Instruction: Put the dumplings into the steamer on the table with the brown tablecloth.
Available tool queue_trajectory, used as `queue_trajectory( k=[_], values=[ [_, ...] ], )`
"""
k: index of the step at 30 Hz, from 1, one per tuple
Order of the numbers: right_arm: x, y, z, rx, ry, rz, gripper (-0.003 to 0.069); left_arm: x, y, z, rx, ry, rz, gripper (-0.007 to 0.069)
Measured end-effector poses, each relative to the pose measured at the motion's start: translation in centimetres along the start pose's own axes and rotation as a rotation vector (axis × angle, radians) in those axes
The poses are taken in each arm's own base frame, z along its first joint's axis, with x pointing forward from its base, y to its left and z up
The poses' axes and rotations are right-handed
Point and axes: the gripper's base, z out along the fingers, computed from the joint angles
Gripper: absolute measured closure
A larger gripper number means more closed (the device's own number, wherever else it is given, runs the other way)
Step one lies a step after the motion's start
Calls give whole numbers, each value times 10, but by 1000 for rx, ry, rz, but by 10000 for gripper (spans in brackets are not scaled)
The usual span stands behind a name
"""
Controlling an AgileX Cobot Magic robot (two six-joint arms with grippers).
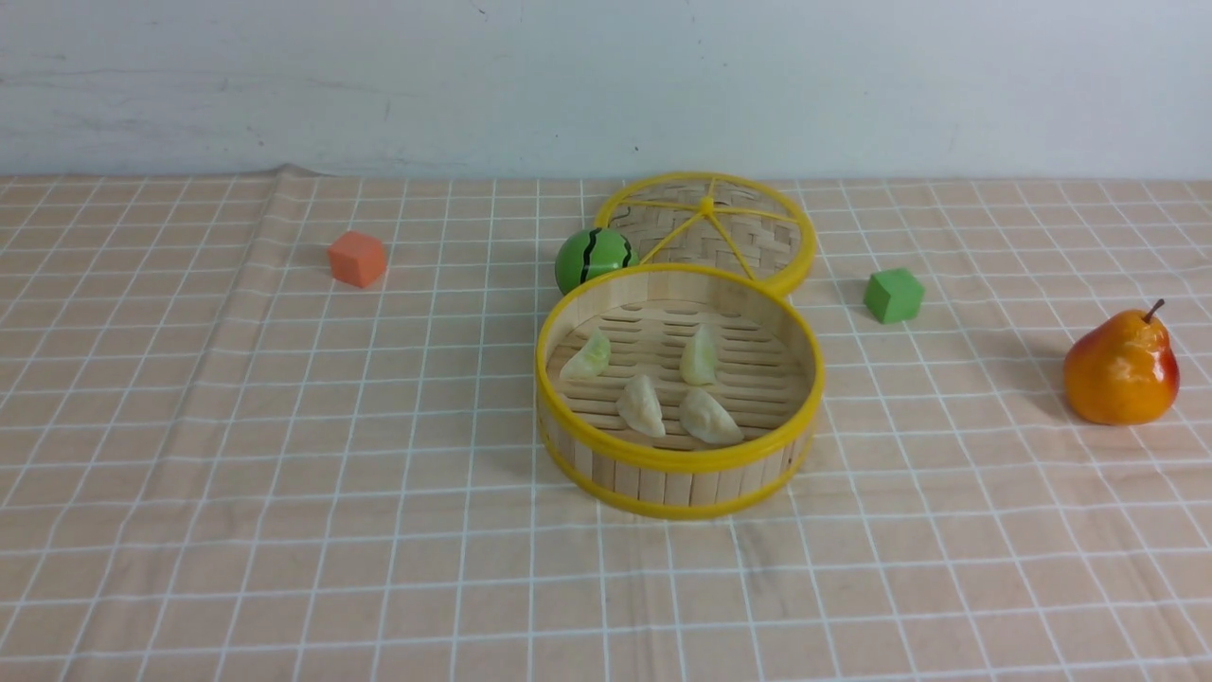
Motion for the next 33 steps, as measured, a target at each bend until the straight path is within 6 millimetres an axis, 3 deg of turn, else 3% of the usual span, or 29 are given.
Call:
queue_trajectory(
  k=[33],
  values=[
    [0, 0, 0, 0, 0, 0, 547, 0, 0, 0, 0, 0, 1, 638]
  ],
)
